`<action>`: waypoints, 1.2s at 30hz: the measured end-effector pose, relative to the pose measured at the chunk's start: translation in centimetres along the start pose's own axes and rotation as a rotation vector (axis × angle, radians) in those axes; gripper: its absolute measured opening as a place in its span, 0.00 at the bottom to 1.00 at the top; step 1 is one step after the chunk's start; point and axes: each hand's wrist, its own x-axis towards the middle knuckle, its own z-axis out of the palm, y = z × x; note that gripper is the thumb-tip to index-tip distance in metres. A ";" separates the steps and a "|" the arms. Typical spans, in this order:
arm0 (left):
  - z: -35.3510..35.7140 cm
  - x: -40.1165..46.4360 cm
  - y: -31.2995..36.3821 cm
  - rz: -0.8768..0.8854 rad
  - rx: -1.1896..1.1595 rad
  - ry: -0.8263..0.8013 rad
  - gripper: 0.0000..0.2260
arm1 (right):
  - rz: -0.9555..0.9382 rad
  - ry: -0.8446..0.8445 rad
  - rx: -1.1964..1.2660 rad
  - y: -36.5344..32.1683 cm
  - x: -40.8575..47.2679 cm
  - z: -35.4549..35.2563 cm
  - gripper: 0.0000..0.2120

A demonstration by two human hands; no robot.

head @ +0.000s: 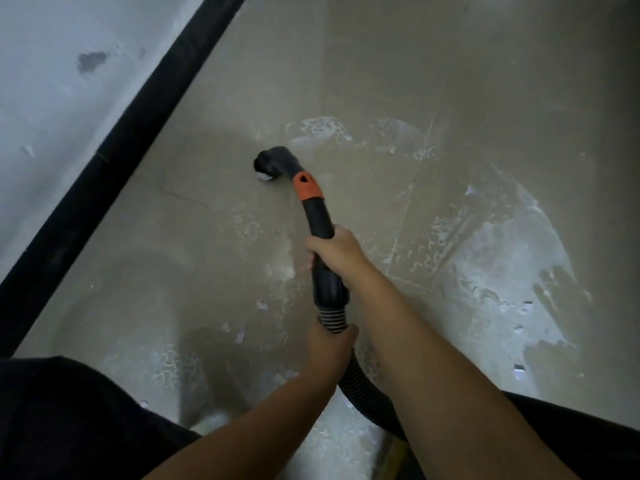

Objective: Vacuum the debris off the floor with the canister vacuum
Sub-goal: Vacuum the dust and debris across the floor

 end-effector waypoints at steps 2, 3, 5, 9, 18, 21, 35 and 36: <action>2.4 1.1 1.2 0.031 0.105 -0.096 0.06 | 0.005 0.230 0.179 0.7 0.9 -3.9 0.04; 3.9 1.6 2.2 0.075 0.203 -0.151 0.07 | 0.030 0.380 0.266 1.0 1.2 -6.5 0.05; 6.9 2.4 4.5 0.201 0.361 -0.257 0.08 | 0.094 0.636 0.395 1.7 1.2 -11.6 0.13; 10.2 3.4 7.0 0.322 0.487 -0.398 0.06 | 0.173 0.751 0.427 2.6 1.5 -16.5 0.17; 3.9 3.3 0.5 0.010 -0.174 0.092 0.08 | -0.038 -0.024 -0.065 0.7 4.0 -1.5 0.06; 4.5 3.0 1.9 0.092 0.029 -0.085 0.04 | -0.041 0.106 0.033 0.9 4.2 -4.3 0.06; 5.1 6.5 6.1 0.120 0.098 -0.027 0.05 | -0.061 0.285 0.049 -2.0 9.9 -6.7 0.04; 4.0 6.3 5.2 0.089 0.053 0.024 0.04 | -0.080 0.184 -0.035 -2.2 9.6 -4.3 0.04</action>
